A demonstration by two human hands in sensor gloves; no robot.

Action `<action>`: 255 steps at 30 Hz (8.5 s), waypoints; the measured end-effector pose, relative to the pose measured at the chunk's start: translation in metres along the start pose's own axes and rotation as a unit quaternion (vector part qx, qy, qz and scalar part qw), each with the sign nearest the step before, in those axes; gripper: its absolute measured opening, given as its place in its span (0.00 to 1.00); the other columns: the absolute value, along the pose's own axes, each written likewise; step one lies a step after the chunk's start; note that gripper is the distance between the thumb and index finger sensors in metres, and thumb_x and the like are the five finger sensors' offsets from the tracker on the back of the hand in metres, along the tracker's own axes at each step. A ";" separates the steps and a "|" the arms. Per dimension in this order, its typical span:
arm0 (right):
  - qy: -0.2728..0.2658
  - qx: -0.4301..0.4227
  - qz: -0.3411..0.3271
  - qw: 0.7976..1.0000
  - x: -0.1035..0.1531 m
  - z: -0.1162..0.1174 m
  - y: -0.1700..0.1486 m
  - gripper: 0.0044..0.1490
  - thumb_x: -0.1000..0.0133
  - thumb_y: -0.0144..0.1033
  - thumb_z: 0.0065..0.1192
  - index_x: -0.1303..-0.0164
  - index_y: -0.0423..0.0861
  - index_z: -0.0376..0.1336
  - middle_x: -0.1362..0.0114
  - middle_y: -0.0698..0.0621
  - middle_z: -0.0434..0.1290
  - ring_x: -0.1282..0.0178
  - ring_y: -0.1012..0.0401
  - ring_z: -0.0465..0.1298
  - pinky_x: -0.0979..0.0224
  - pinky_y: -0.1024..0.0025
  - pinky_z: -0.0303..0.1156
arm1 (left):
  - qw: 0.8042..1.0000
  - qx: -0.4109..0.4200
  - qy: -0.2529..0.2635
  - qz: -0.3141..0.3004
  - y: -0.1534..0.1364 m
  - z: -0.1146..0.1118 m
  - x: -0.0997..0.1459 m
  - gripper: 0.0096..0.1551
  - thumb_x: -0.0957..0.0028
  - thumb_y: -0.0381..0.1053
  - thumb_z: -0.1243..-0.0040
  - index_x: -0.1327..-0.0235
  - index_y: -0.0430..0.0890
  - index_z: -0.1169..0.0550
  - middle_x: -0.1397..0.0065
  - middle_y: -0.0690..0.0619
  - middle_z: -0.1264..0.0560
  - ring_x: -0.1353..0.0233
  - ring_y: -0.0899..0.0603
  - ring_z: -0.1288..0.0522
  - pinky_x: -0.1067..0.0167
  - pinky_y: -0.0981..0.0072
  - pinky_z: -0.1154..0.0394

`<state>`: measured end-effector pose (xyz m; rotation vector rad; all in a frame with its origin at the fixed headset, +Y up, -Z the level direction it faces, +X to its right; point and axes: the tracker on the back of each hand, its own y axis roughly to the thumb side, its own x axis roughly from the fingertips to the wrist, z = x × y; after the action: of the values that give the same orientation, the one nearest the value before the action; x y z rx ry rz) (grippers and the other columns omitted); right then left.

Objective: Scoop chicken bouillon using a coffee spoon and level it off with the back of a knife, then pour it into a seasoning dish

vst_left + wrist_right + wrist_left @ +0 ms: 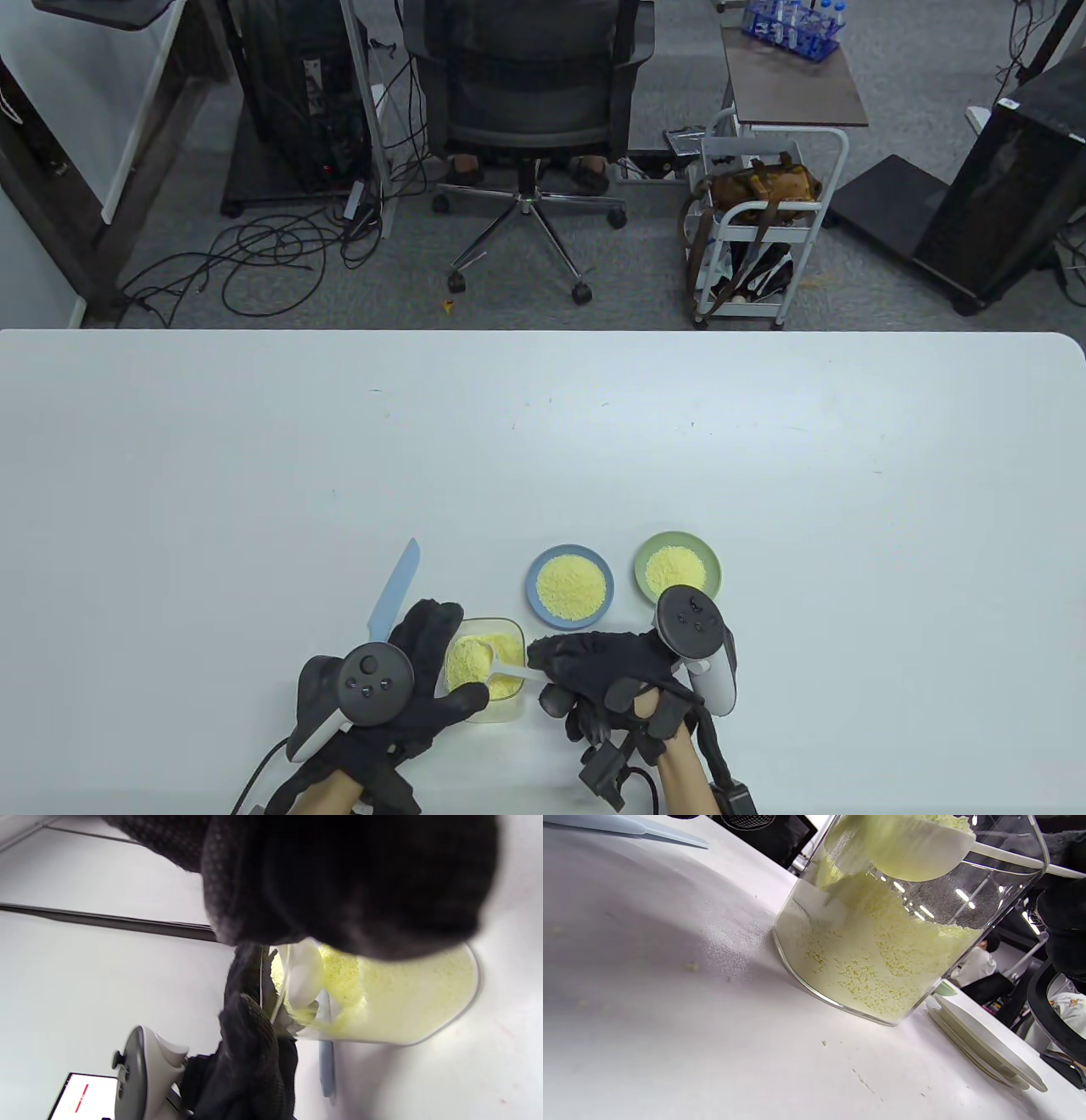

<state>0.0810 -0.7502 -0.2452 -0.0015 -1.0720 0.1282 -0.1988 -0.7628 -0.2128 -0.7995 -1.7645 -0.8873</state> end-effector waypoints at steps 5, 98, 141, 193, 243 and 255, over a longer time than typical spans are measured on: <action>-0.006 -0.012 -0.007 1.000 0.003 -0.008 0.000 0.24 0.52 0.25 0.63 0.52 0.26 0.68 0.72 0.32 0.80 0.96 0.76 0.76 0.76 0.70 0.84 | 1.000 0.001 -0.005 0.003 0.000 0.000 0.000 0.61 0.62 0.82 0.54 0.21 0.56 0.56 0.15 0.37 0.53 0.15 0.32 0.47 0.26 0.34 0.46; -0.022 -0.024 -0.040 0.999 0.014 -0.020 0.008 0.24 0.51 0.26 0.63 0.52 0.25 0.68 0.71 0.31 0.80 0.96 0.76 0.77 0.76 0.70 0.84 | 0.985 0.068 -0.146 0.061 -0.003 0.060 0.022 0.25 0.51 0.56 0.31 0.49 0.42 0.19 0.54 0.43 0.18 0.58 0.44 0.18 0.44 0.47 0.27; -0.012 -0.026 -0.052 0.998 0.014 -0.018 0.008 0.24 0.51 0.26 0.63 0.51 0.26 0.68 0.70 0.31 0.80 0.96 0.75 0.77 0.75 0.69 0.83 | 0.931 -0.154 -0.037 0.328 -0.069 0.039 0.004 0.29 0.75 0.66 0.32 0.66 0.49 0.16 0.64 0.49 0.17 0.66 0.48 0.18 0.49 0.50 0.24; -0.336 0.044 0.051 0.940 0.071 -0.119 -0.030 0.32 0.52 0.22 0.61 0.38 0.30 0.58 0.50 0.28 0.70 0.77 0.65 0.79 0.55 0.57 0.77 | 0.961 -0.106 0.036 0.253 -0.062 0.034 0.011 0.65 0.59 0.82 0.61 0.22 0.47 0.65 0.15 0.34 0.62 0.14 0.29 0.54 0.26 0.28 0.50; -0.062 0.026 0.030 0.997 0.038 -0.085 -0.027 0.27 0.52 0.23 0.61 0.46 0.25 0.64 0.61 0.27 0.73 0.84 0.66 0.78 0.61 0.58 0.79 | 0.995 0.037 0.095 -0.003 -0.009 0.025 0.010 0.63 0.63 0.83 0.56 0.20 0.55 0.60 0.13 0.41 0.58 0.13 0.33 0.52 0.25 0.32 0.47; -0.100 0.057 -0.059 0.992 0.037 -0.076 -0.003 0.32 0.52 0.23 0.62 0.40 0.28 0.59 0.53 0.28 0.71 0.78 0.65 0.78 0.55 0.55 0.77 | 0.999 -0.025 0.003 -0.030 0.008 -0.001 0.001 0.64 0.61 0.81 0.52 0.20 0.51 0.58 0.13 0.40 0.57 0.13 0.32 0.52 0.25 0.31 0.48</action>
<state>0.1657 -0.7446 -0.2493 0.1805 -1.2600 0.0839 -0.1920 -0.7593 -0.2100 -0.7793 -1.7756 -0.9753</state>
